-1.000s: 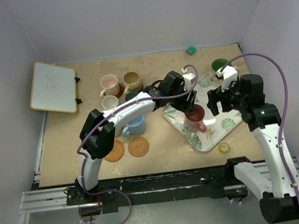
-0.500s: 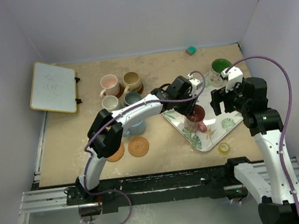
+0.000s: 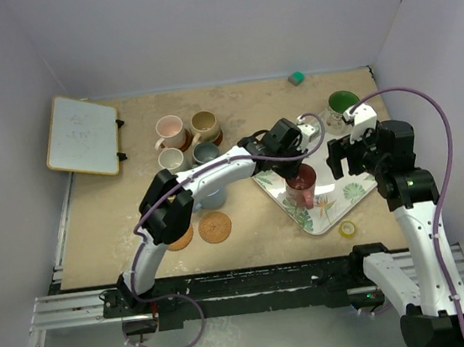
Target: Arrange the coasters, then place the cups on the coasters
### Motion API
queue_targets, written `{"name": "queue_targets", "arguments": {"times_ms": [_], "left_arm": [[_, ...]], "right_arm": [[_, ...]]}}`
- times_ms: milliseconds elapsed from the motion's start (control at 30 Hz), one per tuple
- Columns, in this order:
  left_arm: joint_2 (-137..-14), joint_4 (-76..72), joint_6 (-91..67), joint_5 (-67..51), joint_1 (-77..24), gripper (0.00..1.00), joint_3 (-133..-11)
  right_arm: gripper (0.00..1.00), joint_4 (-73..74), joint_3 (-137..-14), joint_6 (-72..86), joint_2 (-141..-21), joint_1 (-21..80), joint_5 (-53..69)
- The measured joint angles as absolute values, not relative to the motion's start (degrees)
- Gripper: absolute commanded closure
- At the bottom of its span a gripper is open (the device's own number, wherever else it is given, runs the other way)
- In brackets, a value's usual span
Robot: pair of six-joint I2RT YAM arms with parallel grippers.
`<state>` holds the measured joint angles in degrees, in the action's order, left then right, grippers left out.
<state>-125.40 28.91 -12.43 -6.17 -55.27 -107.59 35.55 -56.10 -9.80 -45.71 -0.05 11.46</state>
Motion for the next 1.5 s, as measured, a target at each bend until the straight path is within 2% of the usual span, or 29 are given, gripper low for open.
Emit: {"name": "queue_targets", "arguments": {"times_ms": [367,667,967,1167,1500], "left_arm": [[-124.6,28.6,-4.2,-7.0,-55.3,0.97,-106.5],[-118.0,27.5,2.1,-8.0,-54.7,0.97,-98.7],[-111.0,27.5,5.7,-13.9,-50.9,0.97,-95.6],[-103.3,30.2,12.3,-17.8,-48.2,0.97,-92.9],[-86.5,42.7,26.2,-21.1,-46.7,0.97,-86.1]], "right_arm": [[0.14,35.6,-56.2,-9.5,-45.8,-0.1,9.8],[0.14,35.6,-58.9,-9.4,-46.9,-0.1,8.6],[0.14,35.2,-61.3,-9.3,-49.3,-0.1,7.6],[0.13,35.2,-62.4,-9.1,-51.5,-0.1,6.5],[0.12,34.6,-63.9,-9.5,-55.9,-0.1,8.1]]}}
